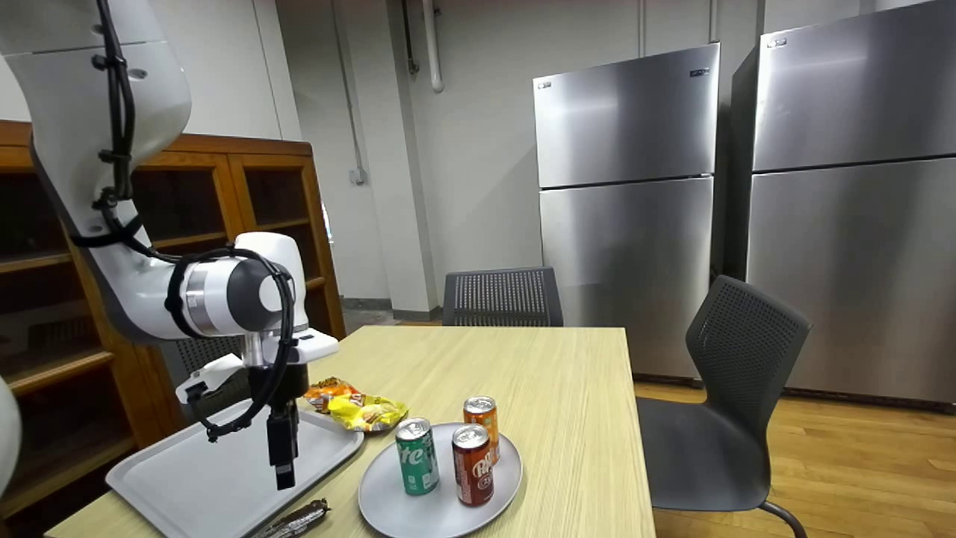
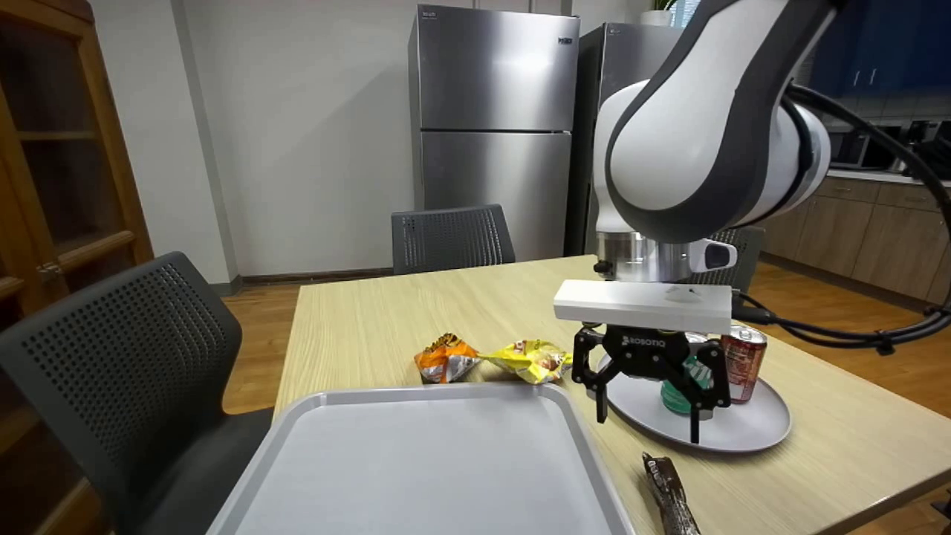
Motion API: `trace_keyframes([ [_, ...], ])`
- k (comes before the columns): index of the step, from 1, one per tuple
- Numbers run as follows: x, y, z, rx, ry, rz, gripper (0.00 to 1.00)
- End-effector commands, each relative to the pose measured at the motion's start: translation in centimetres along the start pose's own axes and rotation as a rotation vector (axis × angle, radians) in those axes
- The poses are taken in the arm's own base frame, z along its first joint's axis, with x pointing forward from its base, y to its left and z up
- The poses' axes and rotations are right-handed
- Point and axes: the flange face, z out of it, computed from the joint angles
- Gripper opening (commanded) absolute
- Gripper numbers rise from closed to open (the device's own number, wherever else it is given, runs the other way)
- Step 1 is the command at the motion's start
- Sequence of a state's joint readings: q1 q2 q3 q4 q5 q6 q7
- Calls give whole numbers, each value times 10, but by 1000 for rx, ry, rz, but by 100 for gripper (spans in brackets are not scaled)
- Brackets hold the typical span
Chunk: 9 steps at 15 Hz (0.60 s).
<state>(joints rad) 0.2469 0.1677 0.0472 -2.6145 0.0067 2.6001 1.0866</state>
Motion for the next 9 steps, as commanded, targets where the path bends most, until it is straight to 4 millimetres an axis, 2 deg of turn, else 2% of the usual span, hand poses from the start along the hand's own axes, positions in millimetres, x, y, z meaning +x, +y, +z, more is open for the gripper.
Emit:
trace_keyframes([
  [1,5,15,-9,22,2,1,100],
  [9,41,33,-10,69,11,31,100],
])
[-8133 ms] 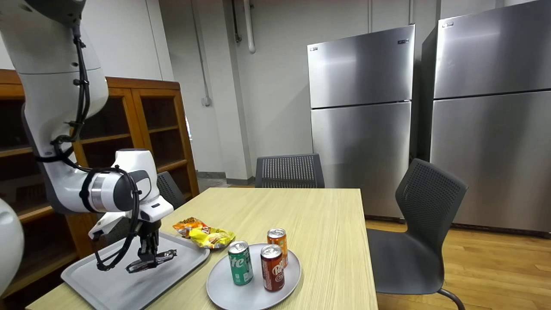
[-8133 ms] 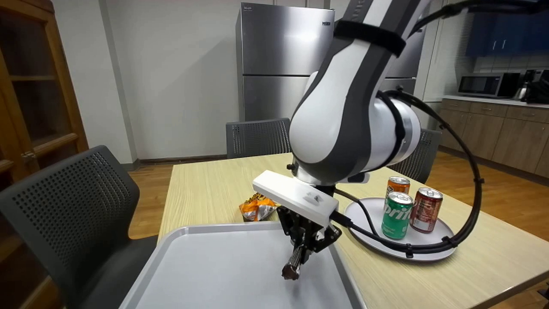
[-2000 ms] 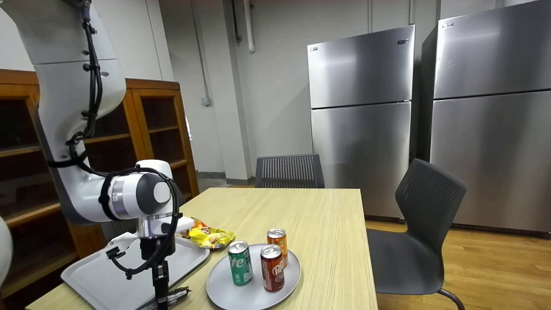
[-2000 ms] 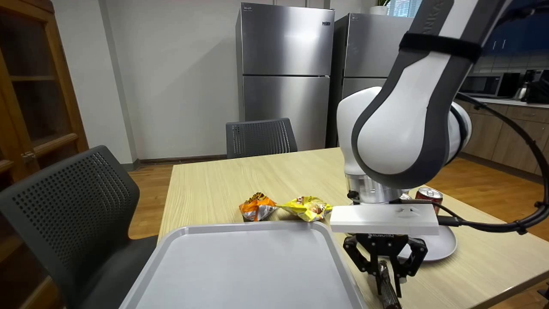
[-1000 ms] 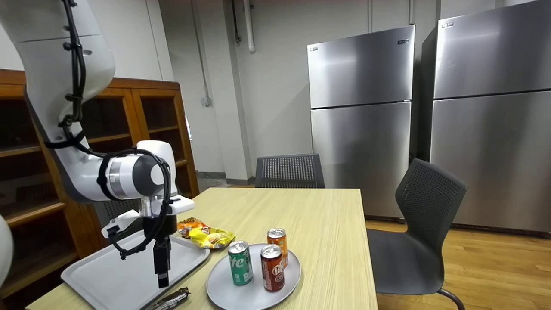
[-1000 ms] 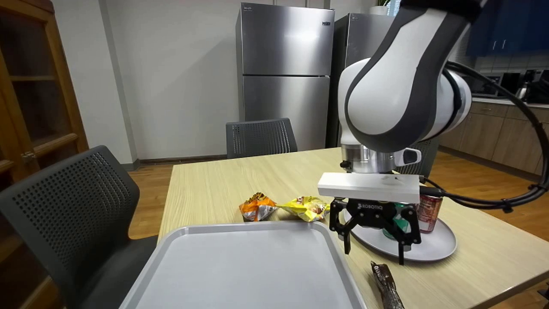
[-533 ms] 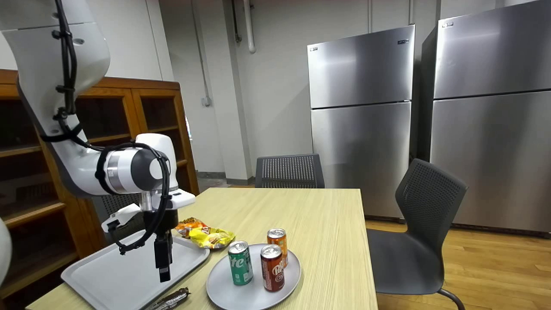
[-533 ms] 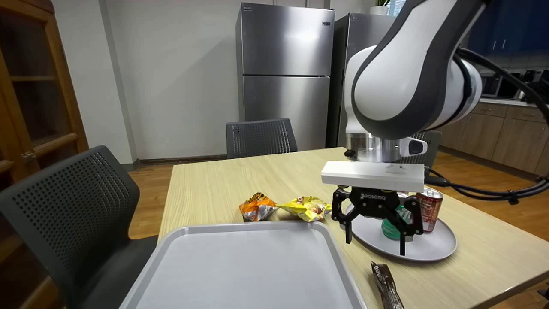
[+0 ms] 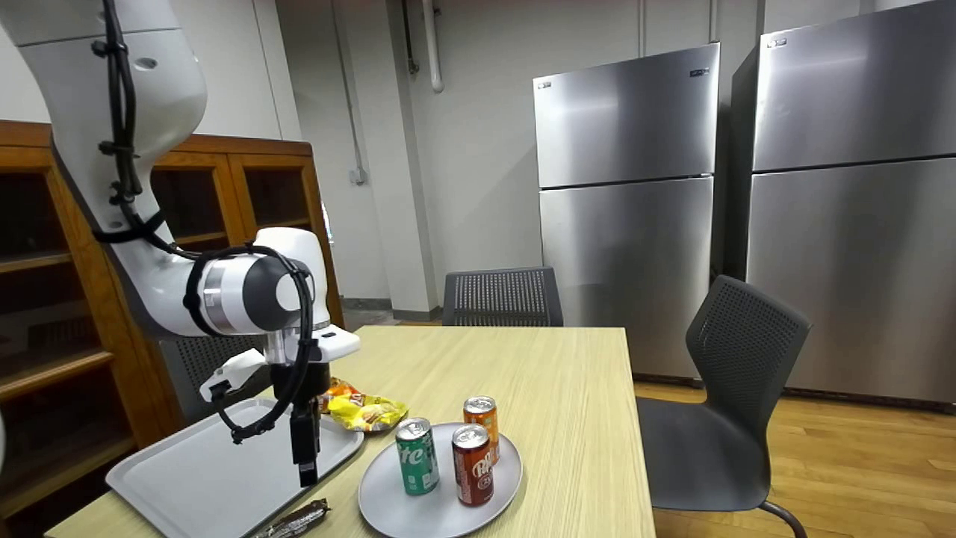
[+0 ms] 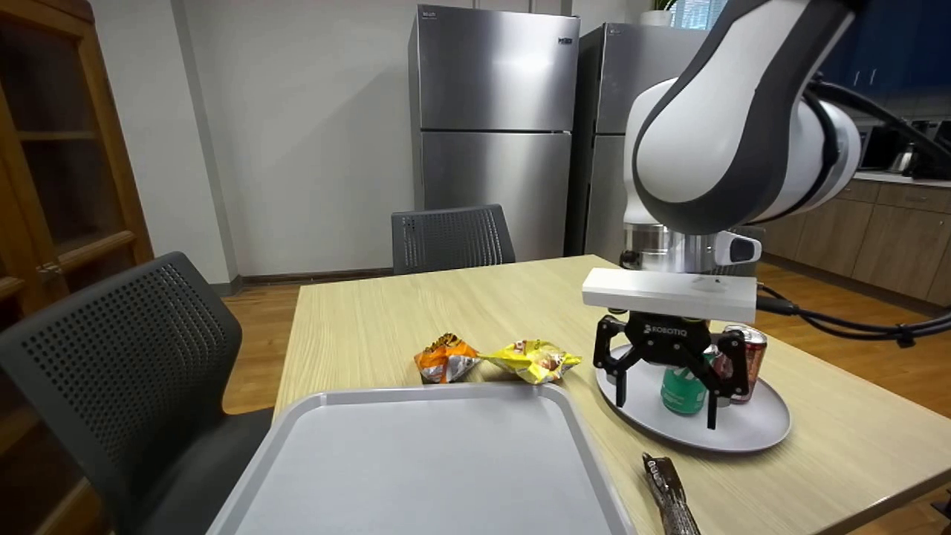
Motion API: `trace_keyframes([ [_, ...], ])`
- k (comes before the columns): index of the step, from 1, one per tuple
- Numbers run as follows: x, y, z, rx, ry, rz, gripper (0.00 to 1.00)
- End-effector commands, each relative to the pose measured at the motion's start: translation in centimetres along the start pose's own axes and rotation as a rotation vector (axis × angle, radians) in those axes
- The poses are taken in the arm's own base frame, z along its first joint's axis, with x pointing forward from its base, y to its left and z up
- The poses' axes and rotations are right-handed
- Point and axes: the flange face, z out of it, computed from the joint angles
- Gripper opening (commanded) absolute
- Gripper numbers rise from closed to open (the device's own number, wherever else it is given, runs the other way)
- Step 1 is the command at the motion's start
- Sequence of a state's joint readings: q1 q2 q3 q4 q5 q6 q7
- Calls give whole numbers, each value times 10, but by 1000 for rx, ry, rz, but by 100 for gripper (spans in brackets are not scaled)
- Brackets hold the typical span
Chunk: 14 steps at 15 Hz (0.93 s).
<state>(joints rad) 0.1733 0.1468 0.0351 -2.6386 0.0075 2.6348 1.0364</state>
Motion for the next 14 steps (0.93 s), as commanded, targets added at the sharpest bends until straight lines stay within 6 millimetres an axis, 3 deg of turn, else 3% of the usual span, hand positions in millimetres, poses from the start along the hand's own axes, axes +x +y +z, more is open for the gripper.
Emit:
trace_keyframes([
  [1,18,14,-7,40,6,1,100],
  [14,82,33,-17,91,49,60,100],
])
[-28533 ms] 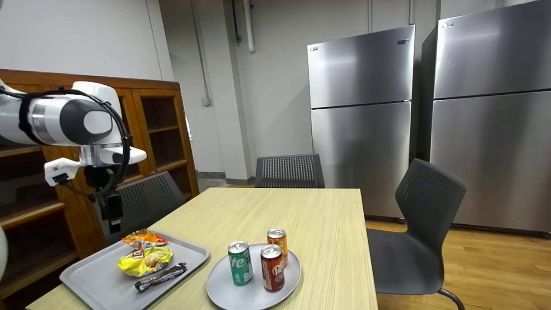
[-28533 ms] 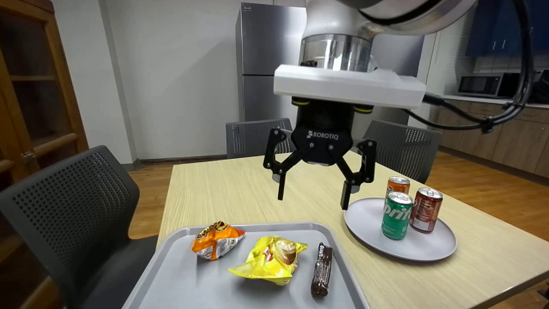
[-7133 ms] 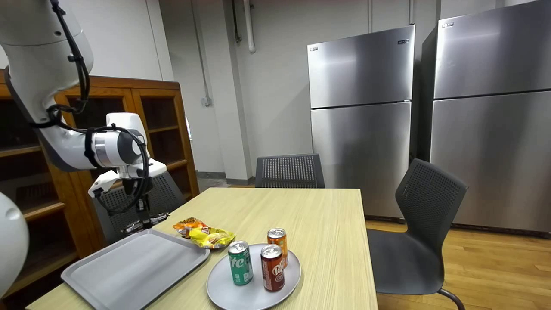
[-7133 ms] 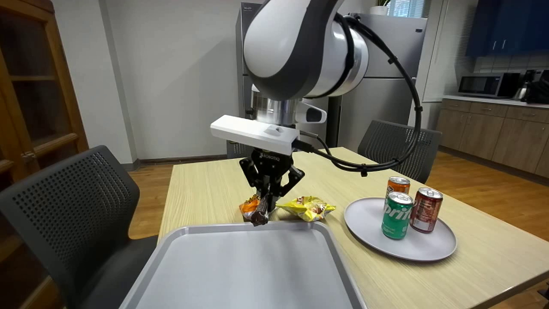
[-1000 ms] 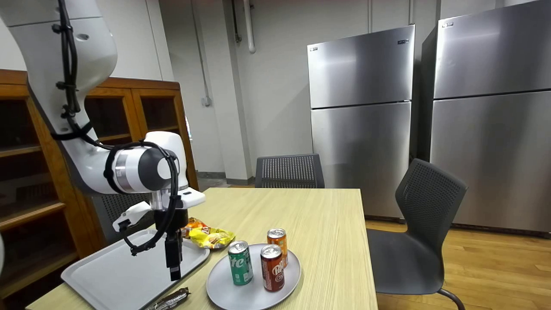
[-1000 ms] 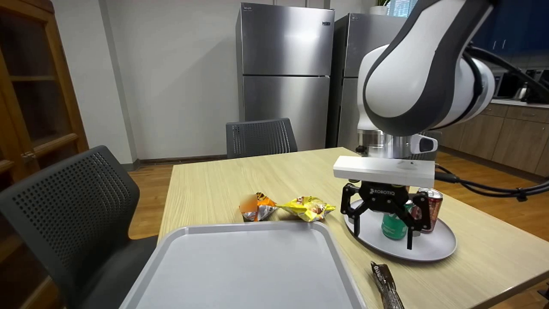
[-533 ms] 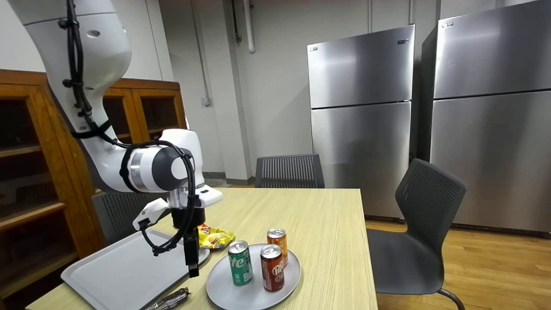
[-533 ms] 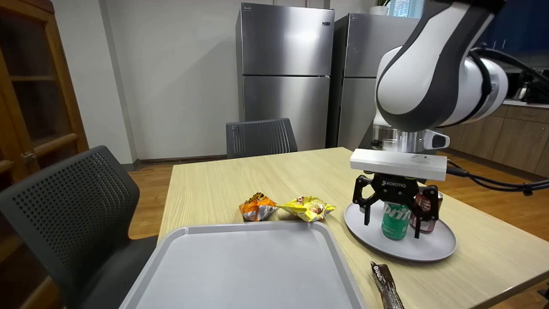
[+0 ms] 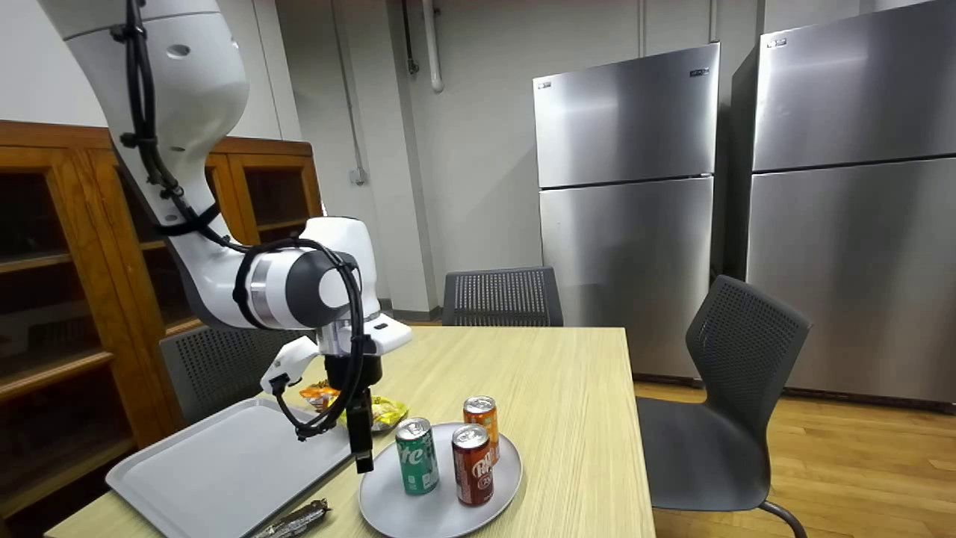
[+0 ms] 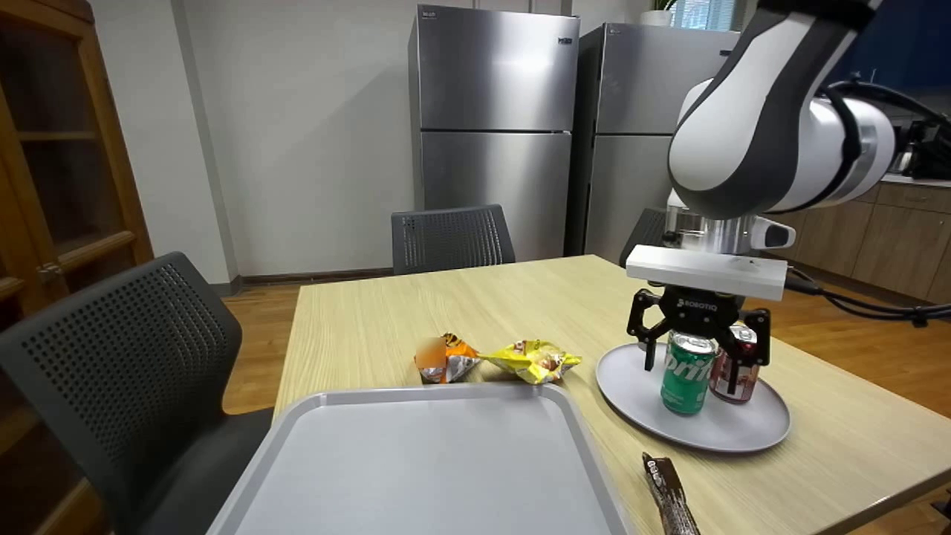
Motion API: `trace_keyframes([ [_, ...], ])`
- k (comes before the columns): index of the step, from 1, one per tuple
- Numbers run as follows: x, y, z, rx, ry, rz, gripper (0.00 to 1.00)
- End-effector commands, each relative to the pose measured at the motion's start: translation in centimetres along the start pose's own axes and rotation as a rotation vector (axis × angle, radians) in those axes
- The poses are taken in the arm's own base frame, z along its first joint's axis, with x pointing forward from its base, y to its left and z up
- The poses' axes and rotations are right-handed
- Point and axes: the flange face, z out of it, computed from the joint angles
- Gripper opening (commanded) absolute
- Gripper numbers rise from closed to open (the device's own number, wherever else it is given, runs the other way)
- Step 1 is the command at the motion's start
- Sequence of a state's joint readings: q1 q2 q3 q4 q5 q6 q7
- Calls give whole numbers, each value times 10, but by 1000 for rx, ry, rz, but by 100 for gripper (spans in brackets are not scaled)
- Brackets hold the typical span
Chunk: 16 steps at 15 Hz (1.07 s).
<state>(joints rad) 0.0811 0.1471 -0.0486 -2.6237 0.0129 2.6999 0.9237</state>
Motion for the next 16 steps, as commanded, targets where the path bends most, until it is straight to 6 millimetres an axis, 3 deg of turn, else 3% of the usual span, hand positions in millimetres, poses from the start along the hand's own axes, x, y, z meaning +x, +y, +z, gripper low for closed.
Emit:
trace_keyframes([
  [1,17,-3,-6,21,14,-4,100],
  [16,57,-20,5,13,31,36,100],
])
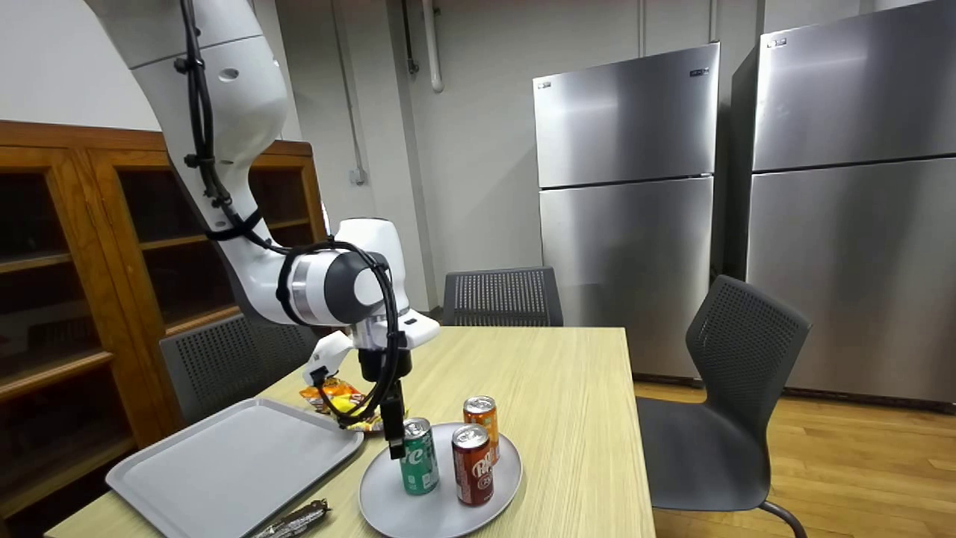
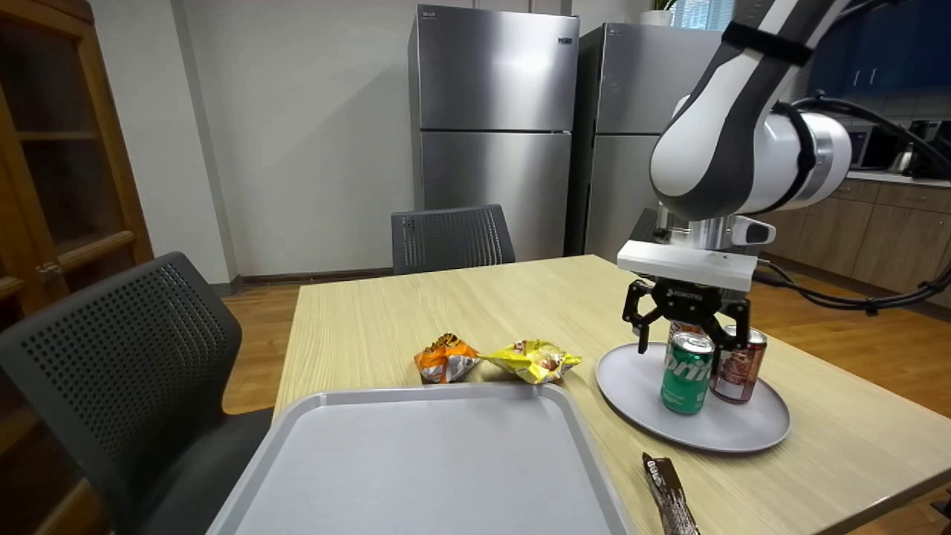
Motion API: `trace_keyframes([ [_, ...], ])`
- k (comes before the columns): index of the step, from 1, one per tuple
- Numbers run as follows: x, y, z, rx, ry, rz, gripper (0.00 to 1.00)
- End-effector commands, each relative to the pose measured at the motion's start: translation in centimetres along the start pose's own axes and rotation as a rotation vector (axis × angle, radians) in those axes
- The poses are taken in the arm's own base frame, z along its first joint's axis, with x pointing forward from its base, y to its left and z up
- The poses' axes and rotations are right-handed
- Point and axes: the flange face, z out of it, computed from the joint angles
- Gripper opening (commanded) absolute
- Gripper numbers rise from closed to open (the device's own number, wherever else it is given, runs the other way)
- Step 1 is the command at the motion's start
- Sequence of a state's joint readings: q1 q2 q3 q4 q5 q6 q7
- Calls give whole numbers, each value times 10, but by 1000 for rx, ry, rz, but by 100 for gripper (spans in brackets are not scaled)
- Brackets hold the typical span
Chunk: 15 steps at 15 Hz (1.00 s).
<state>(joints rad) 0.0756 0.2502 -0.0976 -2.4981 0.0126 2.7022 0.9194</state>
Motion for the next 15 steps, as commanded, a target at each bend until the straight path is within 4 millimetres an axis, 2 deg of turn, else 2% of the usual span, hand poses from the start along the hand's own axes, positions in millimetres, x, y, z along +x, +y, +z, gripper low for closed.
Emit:
trace_keyframes([
  [1,14,-4,2,-1,5,-9,100],
  [11,28,-1,5,-8,12,19,100],
  [12,28,0,5,-7,14,20,75],
  [13,28,0,5,-7,16,20,74],
  [15,28,1,3,-6,17,21,58],
])
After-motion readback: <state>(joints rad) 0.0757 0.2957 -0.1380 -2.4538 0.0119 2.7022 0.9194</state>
